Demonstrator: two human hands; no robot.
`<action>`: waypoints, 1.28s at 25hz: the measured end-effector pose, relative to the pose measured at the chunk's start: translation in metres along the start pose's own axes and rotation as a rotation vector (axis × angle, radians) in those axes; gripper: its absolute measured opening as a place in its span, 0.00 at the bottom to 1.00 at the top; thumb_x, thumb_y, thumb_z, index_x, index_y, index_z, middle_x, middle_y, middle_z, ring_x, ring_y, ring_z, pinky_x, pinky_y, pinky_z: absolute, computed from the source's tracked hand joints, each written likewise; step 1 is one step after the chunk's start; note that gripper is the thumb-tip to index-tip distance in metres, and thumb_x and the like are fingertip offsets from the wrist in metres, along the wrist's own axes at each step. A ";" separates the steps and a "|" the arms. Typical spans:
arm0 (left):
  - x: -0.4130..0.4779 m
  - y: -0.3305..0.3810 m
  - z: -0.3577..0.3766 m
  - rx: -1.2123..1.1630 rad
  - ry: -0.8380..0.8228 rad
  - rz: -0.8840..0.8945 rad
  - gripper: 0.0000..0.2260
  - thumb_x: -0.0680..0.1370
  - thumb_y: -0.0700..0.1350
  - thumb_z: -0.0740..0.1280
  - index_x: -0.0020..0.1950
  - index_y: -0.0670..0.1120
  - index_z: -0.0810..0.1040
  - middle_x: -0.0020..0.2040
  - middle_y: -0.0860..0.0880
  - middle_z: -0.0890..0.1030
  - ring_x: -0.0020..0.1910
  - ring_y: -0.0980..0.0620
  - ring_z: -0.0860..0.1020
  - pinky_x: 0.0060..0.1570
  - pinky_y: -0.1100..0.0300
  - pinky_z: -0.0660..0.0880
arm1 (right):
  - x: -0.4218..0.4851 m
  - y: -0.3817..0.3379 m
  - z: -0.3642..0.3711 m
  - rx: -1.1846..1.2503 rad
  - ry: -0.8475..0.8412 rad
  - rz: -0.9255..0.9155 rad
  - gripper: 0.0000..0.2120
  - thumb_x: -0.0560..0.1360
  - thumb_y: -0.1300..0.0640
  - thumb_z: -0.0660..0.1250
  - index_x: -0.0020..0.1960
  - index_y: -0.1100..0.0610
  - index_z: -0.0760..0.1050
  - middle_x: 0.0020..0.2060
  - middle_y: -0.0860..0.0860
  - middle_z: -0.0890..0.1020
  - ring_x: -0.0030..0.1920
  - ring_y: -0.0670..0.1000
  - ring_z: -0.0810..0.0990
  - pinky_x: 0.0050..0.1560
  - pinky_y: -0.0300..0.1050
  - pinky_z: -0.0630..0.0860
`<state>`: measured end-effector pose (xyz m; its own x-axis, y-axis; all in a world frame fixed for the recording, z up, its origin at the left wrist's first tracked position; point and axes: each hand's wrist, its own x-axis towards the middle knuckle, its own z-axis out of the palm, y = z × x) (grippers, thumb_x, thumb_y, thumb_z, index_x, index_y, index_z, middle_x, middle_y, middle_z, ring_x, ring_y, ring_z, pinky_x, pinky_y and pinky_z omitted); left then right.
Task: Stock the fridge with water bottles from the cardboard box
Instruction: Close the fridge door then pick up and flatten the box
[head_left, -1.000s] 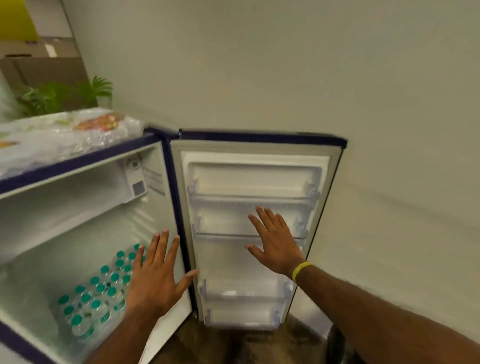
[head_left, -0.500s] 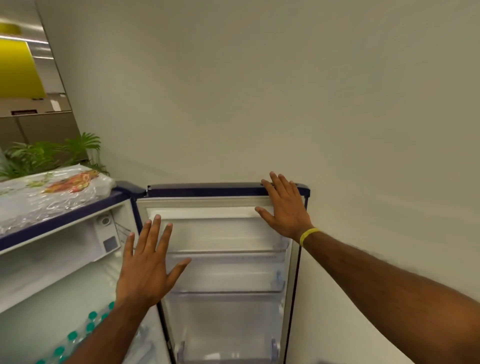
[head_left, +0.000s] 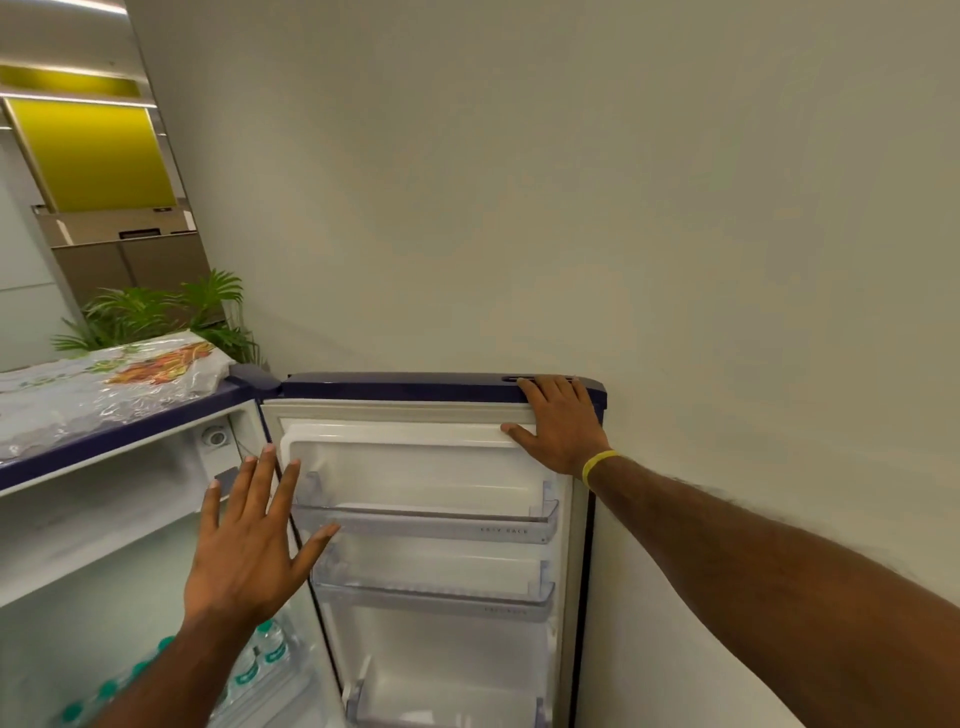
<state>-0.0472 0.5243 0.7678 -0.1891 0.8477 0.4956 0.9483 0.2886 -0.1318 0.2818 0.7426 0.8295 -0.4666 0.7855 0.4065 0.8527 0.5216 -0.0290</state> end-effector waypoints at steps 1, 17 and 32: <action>-0.005 0.001 -0.002 0.007 -0.006 -0.006 0.41 0.75 0.73 0.49 0.79 0.47 0.55 0.80 0.44 0.52 0.78 0.42 0.52 0.76 0.44 0.40 | -0.001 0.000 -0.002 0.010 0.004 -0.001 0.41 0.72 0.29 0.43 0.75 0.52 0.63 0.70 0.53 0.71 0.70 0.57 0.67 0.76 0.59 0.55; -0.138 -0.072 -0.074 0.105 -0.016 -0.066 0.39 0.76 0.70 0.48 0.78 0.44 0.60 0.79 0.42 0.55 0.78 0.43 0.53 0.75 0.46 0.38 | -0.116 -0.100 -0.062 0.079 0.064 -0.120 0.34 0.77 0.32 0.53 0.73 0.54 0.67 0.65 0.53 0.76 0.62 0.54 0.75 0.63 0.49 0.72; -0.289 -0.217 -0.158 0.133 -0.046 -0.225 0.39 0.76 0.70 0.48 0.77 0.44 0.61 0.79 0.42 0.56 0.78 0.44 0.54 0.74 0.41 0.49 | -0.163 -0.313 -0.117 0.423 -0.127 -0.436 0.24 0.77 0.32 0.57 0.56 0.50 0.76 0.45 0.48 0.82 0.42 0.49 0.78 0.45 0.45 0.77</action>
<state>-0.1582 0.1460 0.7886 -0.4061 0.7739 0.4859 0.8397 0.5258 -0.1356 0.1185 0.4127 0.8787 -0.7975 0.4906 0.3511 0.4229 0.8697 -0.2546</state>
